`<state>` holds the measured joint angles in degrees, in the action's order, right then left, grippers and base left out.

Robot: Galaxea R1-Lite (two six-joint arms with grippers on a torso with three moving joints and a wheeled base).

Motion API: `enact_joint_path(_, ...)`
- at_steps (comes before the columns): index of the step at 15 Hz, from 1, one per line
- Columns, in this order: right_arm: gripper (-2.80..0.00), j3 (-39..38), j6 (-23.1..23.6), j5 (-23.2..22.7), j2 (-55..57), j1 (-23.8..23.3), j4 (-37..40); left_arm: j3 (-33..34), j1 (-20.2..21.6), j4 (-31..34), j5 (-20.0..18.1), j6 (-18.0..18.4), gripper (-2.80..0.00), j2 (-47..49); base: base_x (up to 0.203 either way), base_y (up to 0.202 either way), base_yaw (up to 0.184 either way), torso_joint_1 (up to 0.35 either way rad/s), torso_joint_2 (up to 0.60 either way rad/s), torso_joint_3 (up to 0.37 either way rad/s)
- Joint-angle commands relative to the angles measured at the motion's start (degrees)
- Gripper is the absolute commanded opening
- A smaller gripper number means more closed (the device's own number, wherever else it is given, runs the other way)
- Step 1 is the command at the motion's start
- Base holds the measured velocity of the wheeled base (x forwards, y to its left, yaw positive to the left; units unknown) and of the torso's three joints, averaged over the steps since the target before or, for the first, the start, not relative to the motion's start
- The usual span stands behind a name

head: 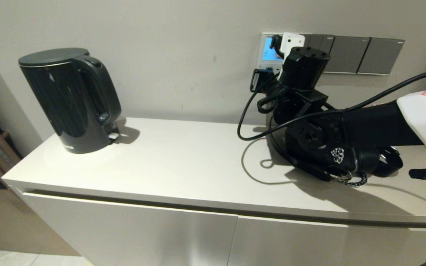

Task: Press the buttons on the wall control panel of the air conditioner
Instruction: Press the temperature increase button

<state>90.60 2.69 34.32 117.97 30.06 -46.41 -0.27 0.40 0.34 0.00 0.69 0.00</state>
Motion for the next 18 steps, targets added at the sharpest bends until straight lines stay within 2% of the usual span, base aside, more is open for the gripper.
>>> enact_joint_path(1, -2.80, -0.40, 0.03, 0.14, -0.81, 0.08, -0.26, 0.00, 0.02, 0.02, 0.00, 0.01, -2.80, 0.09, 0.000, 0.000, 0.000, 0.000, 0.00, 0.000)
enact_joint_path(18, -2.80, 2.47, -0.06, 0.31, 1.83, 0.00, -0.08, 0.00, -0.04, 0.02, 0.00, 0.01, -2.80, 0.09, 0.000, 0.000, 0.000, 0.000, 0.00, 0.000)
